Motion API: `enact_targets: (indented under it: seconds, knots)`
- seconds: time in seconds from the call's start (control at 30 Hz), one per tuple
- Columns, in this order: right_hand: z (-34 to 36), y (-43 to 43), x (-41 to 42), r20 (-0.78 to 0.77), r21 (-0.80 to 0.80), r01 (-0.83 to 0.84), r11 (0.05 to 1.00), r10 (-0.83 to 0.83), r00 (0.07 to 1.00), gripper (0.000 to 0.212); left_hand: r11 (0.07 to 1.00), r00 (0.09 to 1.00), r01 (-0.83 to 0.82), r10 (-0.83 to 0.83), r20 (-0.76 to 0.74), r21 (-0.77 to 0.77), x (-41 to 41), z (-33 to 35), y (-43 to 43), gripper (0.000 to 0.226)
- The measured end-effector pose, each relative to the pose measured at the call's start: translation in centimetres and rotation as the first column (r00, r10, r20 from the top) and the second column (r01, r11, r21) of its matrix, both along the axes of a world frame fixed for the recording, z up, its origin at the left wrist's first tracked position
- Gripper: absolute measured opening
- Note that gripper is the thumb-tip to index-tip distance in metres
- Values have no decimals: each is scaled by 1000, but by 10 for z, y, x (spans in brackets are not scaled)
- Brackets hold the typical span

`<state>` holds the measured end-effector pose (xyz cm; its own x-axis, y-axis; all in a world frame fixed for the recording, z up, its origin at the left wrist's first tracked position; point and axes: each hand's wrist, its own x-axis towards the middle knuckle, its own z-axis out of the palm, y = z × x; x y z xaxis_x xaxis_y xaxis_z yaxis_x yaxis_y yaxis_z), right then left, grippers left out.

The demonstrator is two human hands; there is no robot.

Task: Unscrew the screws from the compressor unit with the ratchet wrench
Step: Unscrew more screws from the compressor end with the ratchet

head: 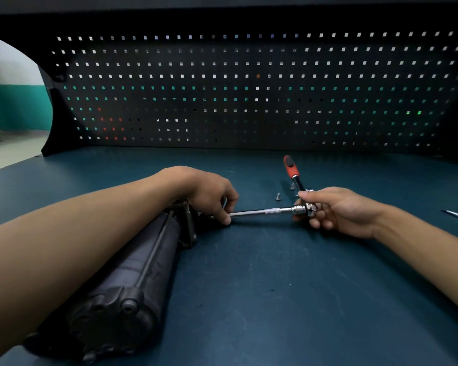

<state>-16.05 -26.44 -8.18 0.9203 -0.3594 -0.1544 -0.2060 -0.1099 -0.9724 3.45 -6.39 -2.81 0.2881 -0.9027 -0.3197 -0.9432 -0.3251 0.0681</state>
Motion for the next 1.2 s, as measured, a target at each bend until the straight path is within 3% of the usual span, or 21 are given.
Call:
enact_targets:
  seconds: [0.2,0.4,0.57,0.73,1.07,1.2]
  knots:
    - [-3,-6,-4,52,64,-29,997,26,998,54,1000,1000,-12,12,9,11,1,-2,-2,15]
    - [-7,-6,-7,167,61,-55,997,45,985,34,1000,1000,-7,7,19,16,4,-3,-2,14]
    - [-11,-1,-7,180,-101,-90,991,108,978,30,1000,1000,-14,14,14,17,5,-3,-2,15]
    - [-15,-3,-6,195,-218,-120,968,164,967,47,1000,1000,-20,20,11,12,6,-4,-2,15]
    - [-17,-4,-4,236,-145,-83,986,116,965,30,999,999,-33,34,27,-28,4,-4,-2,17]
    - [-11,1,-3,161,-99,-59,993,75,984,32,999,999,-36,37,35,-19,4,-4,-1,18]
